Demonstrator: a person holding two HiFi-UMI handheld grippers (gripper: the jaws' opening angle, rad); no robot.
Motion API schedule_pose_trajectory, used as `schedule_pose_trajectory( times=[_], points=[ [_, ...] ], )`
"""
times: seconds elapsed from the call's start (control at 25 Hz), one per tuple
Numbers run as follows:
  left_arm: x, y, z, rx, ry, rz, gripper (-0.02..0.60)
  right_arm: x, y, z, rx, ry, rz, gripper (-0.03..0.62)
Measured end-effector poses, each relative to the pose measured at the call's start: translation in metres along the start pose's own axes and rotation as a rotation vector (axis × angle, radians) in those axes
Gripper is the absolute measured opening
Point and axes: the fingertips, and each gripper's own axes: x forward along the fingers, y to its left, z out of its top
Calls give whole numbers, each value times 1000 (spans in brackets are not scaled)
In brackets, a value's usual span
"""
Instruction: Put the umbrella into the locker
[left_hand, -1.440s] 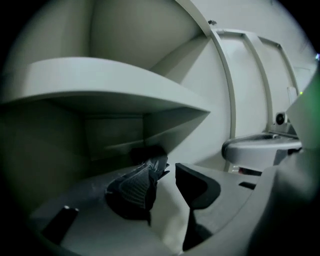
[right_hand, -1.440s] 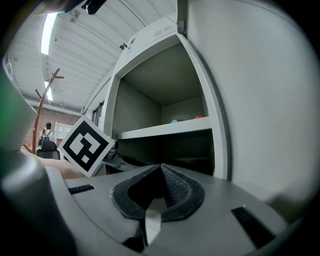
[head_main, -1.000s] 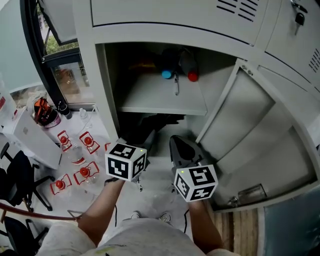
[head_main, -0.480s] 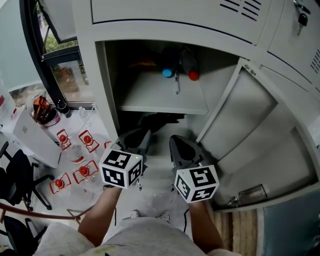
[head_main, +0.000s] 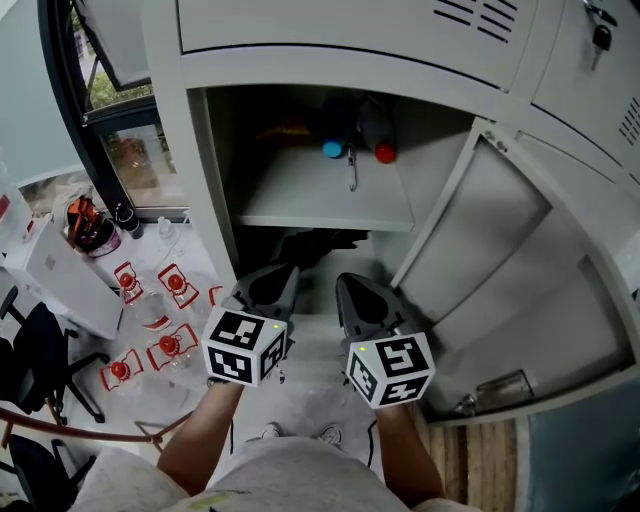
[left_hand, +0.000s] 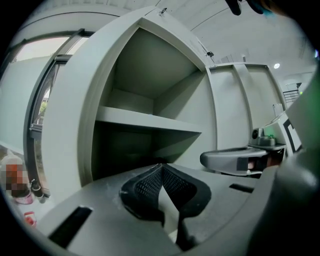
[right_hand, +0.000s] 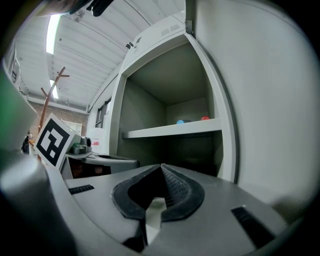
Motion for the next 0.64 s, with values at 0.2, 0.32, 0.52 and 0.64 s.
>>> schedule_pose_trajectory(
  times=[0.2, 0.32, 0.52, 0.64],
  points=[
    [0, 1, -2, -5, 10, 6, 8, -1, 1, 0, 2, -2, 0, 3],
    [0, -1, -3, -8, 10, 5, 8, -2, 0, -1, 4, -1, 0, 3],
    [0, -3, -4, -10, 11, 0, 8, -3, 1, -2, 5, 0, 0, 3],
    [1, -4, -4, -10, 13, -1, 8, -3, 1, -3, 5, 1, 1, 3]
  ],
)
